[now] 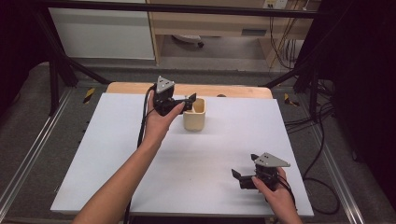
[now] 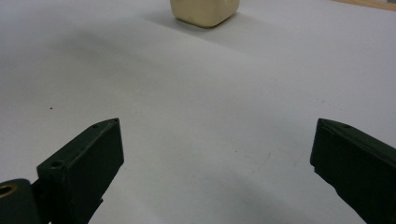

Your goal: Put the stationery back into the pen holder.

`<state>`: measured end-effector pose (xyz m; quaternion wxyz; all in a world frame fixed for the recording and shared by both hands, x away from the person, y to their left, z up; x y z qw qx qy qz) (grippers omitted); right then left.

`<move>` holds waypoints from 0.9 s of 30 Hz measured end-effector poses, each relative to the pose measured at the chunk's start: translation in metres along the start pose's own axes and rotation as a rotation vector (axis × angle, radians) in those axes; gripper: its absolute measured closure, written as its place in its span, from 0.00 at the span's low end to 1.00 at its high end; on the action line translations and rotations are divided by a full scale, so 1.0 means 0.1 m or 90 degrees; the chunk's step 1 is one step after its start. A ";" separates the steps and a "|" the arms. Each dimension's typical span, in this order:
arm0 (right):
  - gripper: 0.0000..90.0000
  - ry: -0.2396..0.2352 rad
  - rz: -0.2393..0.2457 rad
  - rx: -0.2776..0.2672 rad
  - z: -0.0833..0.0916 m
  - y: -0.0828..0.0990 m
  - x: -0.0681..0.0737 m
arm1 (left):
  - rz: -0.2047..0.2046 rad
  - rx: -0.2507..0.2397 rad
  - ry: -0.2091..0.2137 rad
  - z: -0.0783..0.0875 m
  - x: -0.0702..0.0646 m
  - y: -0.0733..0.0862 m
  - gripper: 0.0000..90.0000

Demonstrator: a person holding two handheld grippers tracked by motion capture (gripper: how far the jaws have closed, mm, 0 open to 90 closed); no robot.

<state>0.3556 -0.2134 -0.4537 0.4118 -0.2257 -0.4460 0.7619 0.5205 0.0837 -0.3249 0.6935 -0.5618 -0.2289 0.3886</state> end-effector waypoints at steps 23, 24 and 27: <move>0.03 0.004 0.001 -0.008 0.01 -0.01 -0.01 | -0.022 -0.006 0.017 0.57 0.01 0.03 0.05; 0.03 0.005 0.001 -0.008 0.01 -0.01 -0.01 | -0.020 -0.006 0.016 0.60 0.01 0.04 0.05; 0.03 0.006 0.005 -0.006 0.01 -0.01 -0.01 | -0.016 -0.003 0.007 0.73 0.01 0.11 0.05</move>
Point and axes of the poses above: each handheld gripper's, and its own axes: z roughly backward along the jaws, y roughly out of its underside, x roughly to its left, the point moved 3 cm from there along -z, roughly forward along the jaws, and after that the axes turned 3 degrees about y, right-handed, at the moved point
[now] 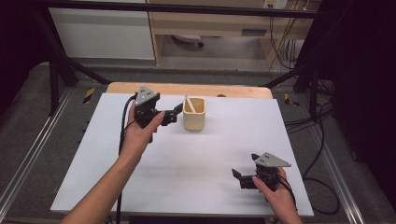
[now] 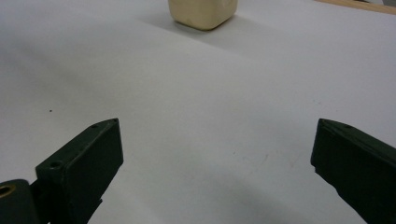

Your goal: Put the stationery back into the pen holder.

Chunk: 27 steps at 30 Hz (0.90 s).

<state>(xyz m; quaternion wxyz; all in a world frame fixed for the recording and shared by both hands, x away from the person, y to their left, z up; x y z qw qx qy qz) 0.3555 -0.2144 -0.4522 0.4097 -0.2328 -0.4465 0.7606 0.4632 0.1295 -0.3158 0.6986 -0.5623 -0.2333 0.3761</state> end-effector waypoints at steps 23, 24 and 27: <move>0.03 0.004 0.000 0.000 0.01 0.00 0.00 | 0.033 0.017 -0.028 0.79 0.09 0.67 0.06; 0.03 0.005 0.000 0.000 0.01 0.00 -0.01 | 0.036 0.018 -0.030 0.81 0.10 0.70 0.06; 0.03 0.005 0.000 0.001 0.01 0.00 -0.01 | 0.046 0.019 -0.035 0.88 0.14 0.79 0.06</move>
Point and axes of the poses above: each handheld gripper's, and its own axes: z roughly backward along the jaws, y roughly out of its underside, x roughly to its left, the point moved 3 cm from there along -z, roughly forward along the jaws, and after that the axes turned 3 degrees about y, right-handed, at the moved point
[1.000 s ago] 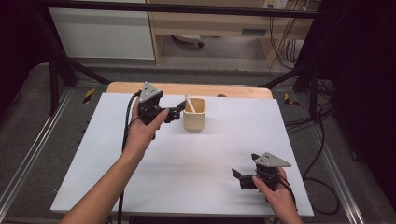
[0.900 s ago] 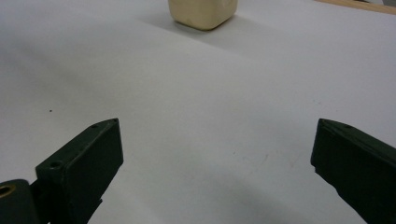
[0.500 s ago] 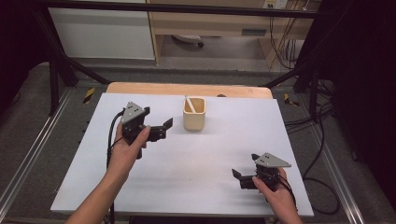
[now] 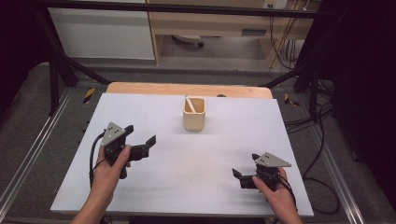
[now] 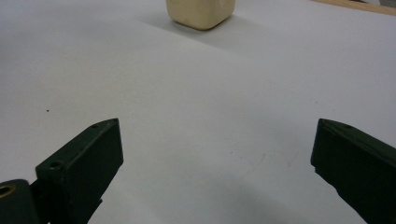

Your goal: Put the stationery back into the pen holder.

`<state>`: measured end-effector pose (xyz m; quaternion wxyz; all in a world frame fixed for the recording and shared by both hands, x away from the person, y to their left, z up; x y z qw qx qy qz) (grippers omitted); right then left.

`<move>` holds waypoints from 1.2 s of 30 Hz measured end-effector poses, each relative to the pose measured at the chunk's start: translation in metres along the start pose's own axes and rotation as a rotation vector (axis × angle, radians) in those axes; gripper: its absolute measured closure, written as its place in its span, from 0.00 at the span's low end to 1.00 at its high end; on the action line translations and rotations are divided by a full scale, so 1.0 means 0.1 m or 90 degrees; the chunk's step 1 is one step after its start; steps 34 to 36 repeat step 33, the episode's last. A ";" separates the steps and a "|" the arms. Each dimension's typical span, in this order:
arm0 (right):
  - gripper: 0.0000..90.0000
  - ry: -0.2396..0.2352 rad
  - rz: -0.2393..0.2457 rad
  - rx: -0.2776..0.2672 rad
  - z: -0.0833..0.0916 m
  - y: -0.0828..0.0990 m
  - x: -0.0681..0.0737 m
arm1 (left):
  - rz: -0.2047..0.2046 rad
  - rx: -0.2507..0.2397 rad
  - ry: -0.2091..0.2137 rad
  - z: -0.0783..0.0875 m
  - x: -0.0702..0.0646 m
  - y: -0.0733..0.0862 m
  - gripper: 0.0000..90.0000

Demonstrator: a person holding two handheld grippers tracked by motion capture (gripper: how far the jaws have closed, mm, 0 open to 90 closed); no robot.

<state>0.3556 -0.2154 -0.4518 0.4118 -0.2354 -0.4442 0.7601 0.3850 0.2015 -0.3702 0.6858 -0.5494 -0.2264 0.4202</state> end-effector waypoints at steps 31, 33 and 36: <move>0.03 0.043 -0.021 0.002 0.03 0.03 -0.13 | 0.024 0.031 -0.007 0.23 -0.09 0.72 0.09; 0.03 0.070 -0.028 0.022 0.01 0.07 -0.17 | 0.013 0.036 -0.010 0.22 -0.11 0.73 0.09; 0.03 0.070 -0.028 0.022 0.01 0.07 -0.17 | 0.013 0.036 -0.010 0.22 -0.11 0.73 0.09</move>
Point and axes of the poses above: each handheld gripper's, and its own axes: z roughly backward along the jaws, y roughly out of its underside, x roughly to its left, the point moved 3 cm from there along -z, roughly forward along the jaws, and after that the axes turned 3 degrees about y, right-handed, at the moved point
